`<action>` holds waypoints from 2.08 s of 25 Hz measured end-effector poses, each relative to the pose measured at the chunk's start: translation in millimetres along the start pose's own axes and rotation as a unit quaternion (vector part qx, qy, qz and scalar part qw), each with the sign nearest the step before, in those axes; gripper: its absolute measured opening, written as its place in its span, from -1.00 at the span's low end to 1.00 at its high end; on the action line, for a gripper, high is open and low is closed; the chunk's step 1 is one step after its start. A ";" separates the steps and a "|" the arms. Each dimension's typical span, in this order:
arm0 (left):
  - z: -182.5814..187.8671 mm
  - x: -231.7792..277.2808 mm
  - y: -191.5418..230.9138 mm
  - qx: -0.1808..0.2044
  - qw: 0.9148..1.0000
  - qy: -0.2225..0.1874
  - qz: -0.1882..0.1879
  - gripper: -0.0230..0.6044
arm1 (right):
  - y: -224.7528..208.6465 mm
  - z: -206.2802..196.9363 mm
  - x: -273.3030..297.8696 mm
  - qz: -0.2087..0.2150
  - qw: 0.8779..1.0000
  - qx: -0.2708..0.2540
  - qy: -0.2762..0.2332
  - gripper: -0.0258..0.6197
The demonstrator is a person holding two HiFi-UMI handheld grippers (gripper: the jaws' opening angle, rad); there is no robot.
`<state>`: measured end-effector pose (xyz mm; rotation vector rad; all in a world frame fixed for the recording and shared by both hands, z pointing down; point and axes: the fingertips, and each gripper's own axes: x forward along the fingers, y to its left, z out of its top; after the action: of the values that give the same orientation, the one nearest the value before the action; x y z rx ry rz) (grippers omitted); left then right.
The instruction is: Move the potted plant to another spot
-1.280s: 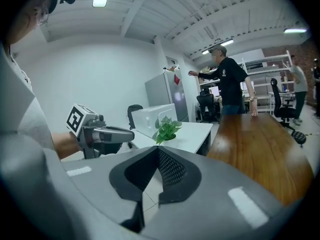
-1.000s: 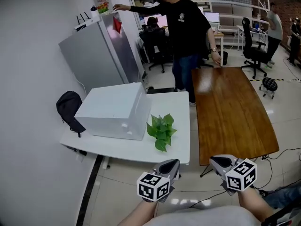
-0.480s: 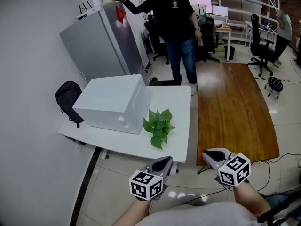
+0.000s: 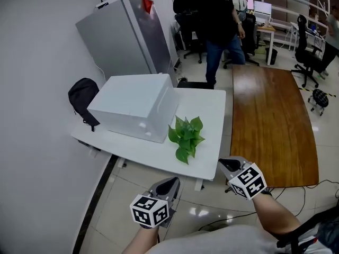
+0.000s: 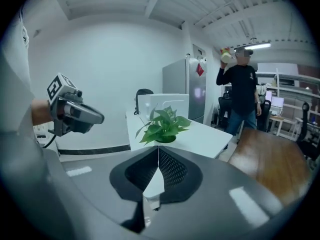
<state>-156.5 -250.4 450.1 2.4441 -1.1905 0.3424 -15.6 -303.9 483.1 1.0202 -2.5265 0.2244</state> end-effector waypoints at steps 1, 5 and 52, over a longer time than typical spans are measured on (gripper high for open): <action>-1.6 -5.0 4.3 -0.003 1.000 0.000 0.005 -0.94 | -0.5 -2.5 11.4 0.002 1.000 -0.007 0.003 -0.92; -12.3 -24.3 22.6 -0.013 0.999 0.006 0.030 -0.94 | -6.0 -18.7 61.0 0.010 0.999 -0.023 0.022 -0.59; -49.3 -57.7 85.6 -0.032 0.993 0.043 0.109 -0.94 | -14.1 -56.0 252.3 0.092 0.993 -0.057 0.044 0.49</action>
<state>-261.6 -235.7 492.8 2.2260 -1.4111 0.4594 -152.8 -456.3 641.0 0.7174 -2.5218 0.1705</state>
